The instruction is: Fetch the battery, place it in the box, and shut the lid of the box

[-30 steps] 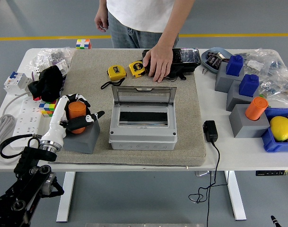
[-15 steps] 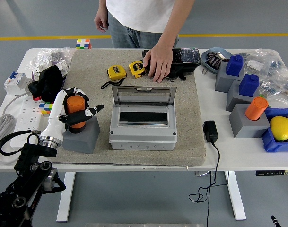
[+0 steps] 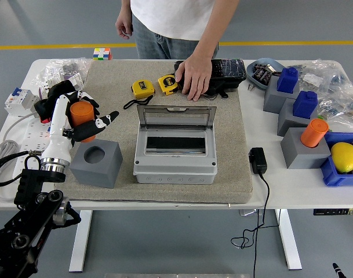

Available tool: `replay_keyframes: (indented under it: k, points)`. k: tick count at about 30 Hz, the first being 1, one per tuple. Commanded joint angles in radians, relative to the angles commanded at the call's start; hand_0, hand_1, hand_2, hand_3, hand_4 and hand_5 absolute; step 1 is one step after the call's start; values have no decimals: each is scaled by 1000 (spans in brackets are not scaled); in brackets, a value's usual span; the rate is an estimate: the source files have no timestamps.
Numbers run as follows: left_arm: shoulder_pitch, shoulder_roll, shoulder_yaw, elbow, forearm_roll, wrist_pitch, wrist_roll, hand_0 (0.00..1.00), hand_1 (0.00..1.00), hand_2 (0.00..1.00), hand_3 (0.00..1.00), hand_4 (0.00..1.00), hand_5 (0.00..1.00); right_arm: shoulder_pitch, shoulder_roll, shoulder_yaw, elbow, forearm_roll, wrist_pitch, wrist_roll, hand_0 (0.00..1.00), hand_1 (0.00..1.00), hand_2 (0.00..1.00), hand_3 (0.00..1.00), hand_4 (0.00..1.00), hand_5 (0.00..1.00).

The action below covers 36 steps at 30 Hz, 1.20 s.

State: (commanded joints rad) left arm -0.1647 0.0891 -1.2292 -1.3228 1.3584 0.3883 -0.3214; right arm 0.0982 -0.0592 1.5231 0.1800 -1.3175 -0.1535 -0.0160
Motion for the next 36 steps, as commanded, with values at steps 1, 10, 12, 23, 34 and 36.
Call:
replay_keyframes:
  k: [1,10,12,23,34,36]
  points:
    - [-3,4,6,-8,12,10,2,23,2,29,52,998,67,0,0,1,0,-1,0,0,814,790,782,809,998,998]
    - [-62,87,132,-133,326,66,103,27,2,15,23,998,173,3,-6,12,0,-6,0,0,815,791,782,809,998,998]
    - [-79,106,168,-164,410,70,130,27,2,15,23,998,173,5,-8,15,0,-8,-1,0,815,791,782,809,998,998]
    - [-219,187,476,-235,774,65,221,35,2,4,2,998,256,11,-18,22,0,-13,-3,-1,815,790,782,809,998,998]
    - [-318,127,666,-95,742,60,225,36,2,2,2,978,329,17,-23,20,0,-22,-6,-8,815,791,782,809,998,998]
    - [-333,112,683,-64,730,61,221,36,2,2,2,978,329,16,-23,17,0,-22,-8,-10,815,791,782,809,998,998]
